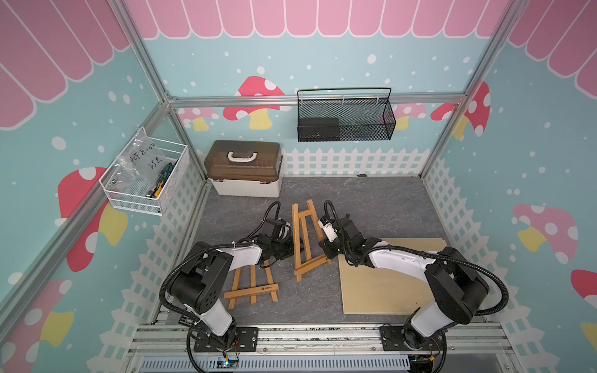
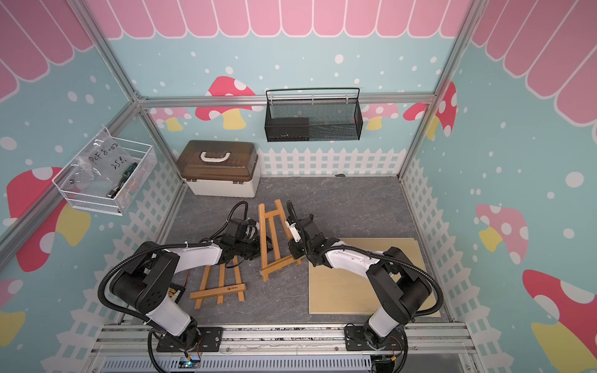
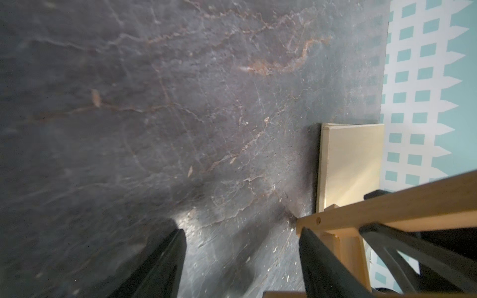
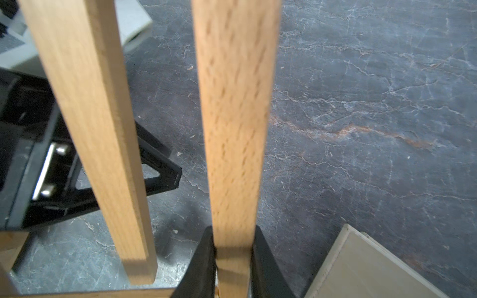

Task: Disassemble the easel
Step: Place the easel at the center of the board.

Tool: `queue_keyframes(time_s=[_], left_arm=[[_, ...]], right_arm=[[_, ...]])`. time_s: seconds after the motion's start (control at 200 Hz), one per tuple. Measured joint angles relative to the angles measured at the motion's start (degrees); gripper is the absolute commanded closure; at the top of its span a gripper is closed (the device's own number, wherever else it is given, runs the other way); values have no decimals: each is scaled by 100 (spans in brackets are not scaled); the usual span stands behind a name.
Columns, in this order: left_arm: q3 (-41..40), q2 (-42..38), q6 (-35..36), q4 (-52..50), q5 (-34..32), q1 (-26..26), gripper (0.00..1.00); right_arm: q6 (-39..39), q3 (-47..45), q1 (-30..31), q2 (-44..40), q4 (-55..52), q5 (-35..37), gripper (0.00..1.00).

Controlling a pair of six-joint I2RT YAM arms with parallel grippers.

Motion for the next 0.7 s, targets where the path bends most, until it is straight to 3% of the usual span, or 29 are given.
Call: queue_keyframes(time_s=[0.275, 0.7], left_arm=[[0, -229, 131, -492, -223, 201, 24], [-39, -1045, 304, -1145, -476, 518, 18]], right_arm=[[120, 164, 94, 157, 7, -35, 90], [225, 160, 2, 247, -378, 643, 90]])
